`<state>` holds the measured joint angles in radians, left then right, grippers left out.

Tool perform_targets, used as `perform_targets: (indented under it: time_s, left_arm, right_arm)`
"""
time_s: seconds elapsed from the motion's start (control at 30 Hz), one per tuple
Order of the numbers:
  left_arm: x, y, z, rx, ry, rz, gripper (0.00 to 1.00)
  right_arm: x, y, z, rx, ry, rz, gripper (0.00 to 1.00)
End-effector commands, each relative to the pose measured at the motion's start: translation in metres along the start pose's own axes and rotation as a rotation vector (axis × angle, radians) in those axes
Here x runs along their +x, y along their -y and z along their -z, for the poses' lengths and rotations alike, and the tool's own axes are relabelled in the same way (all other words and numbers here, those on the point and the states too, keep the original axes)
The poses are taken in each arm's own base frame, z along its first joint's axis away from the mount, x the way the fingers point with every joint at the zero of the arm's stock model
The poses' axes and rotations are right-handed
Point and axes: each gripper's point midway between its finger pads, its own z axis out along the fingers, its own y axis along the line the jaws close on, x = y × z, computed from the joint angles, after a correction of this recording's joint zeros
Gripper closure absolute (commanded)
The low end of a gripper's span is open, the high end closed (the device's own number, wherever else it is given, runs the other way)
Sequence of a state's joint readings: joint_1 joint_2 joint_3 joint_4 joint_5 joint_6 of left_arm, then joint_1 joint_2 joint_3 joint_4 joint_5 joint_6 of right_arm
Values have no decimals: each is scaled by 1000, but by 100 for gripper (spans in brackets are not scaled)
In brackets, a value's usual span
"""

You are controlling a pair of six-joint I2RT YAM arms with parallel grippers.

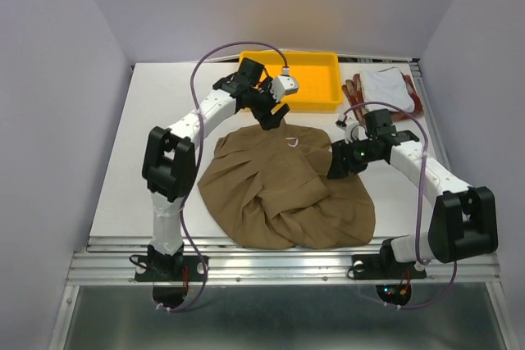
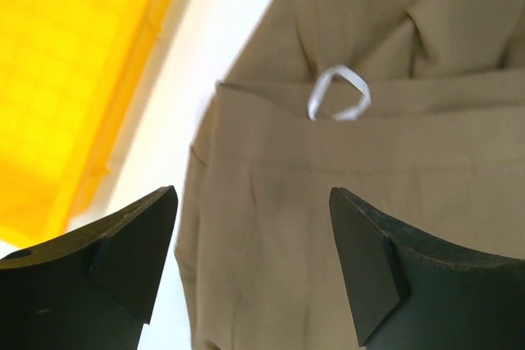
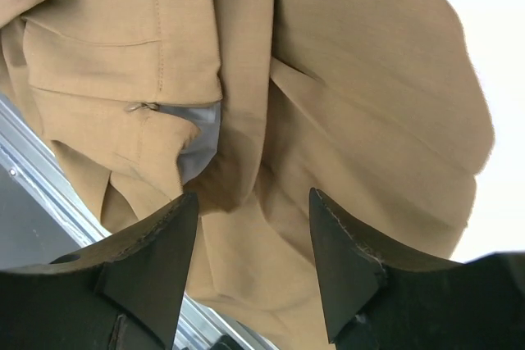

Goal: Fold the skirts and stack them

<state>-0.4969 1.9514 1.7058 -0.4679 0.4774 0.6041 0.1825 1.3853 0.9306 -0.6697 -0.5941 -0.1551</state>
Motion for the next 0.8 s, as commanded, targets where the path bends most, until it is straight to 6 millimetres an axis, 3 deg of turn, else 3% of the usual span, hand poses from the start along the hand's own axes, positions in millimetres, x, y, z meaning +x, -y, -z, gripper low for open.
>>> perform_targets:
  time_s: [0.0, 0.17, 0.43, 0.5, 0.63, 0.7, 0.73, 0.77]
  left_arm:
    - [-12, -9, -13, 14, -20, 12, 12]
    - [-2, 6, -38, 131, -43, 16, 12]
    - [22, 22, -48, 191, -95, 1, 18]
    - [28, 23, -47, 194, -110, -19, 26]
    - [33, 25, -43, 215, -135, -58, 53]
    - [33, 23, -37, 206, -148, -67, 75]
    - [28, 22, -29, 195, -142, -71, 99]
    - [26, 19, -21, 188, -128, -58, 100]
  right_arm:
    - [0, 6, 11, 47, 33, -14, 37]
    - [-6, 14, 21, 62, 42, -26, 32]
    - [-2, 23, 20, 70, 12, -41, 29]
    - [-2, 24, 20, 72, 9, -38, 29]
    - [-7, 24, 20, 64, 15, -23, 29]
    - [-9, 23, 20, 61, 21, -11, 28]
    - [-9, 24, 20, 60, 22, 4, 28]
    - [-9, 24, 20, 58, 22, 12, 27]
